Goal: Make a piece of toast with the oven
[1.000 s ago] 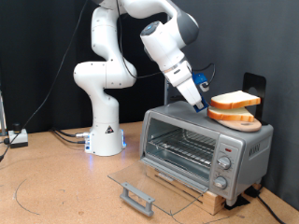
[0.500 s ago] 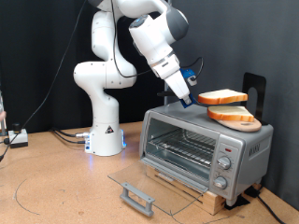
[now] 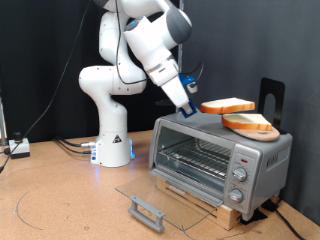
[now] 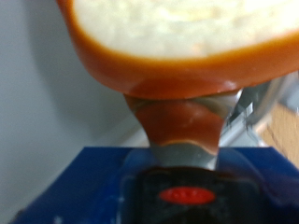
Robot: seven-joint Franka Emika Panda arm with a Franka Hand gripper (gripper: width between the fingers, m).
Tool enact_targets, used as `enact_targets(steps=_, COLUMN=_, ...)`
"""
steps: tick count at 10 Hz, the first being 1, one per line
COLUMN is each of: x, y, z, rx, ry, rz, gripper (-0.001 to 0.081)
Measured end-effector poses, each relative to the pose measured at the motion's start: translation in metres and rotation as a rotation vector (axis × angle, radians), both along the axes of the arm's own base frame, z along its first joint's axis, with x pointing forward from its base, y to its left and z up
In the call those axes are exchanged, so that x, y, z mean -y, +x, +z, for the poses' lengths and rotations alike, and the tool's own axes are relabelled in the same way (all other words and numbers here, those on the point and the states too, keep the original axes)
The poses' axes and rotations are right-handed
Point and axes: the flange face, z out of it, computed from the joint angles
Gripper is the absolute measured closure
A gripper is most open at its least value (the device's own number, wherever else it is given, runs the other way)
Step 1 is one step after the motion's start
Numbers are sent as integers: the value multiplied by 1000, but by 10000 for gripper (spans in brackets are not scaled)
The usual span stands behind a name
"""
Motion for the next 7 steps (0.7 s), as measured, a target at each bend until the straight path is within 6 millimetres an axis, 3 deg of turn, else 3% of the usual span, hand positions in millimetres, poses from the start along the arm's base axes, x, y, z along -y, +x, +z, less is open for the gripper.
enact_targets(steps=7, x=113, y=-12, z=-6, rx=-33, ry=35, rz=-74, gripper=410)
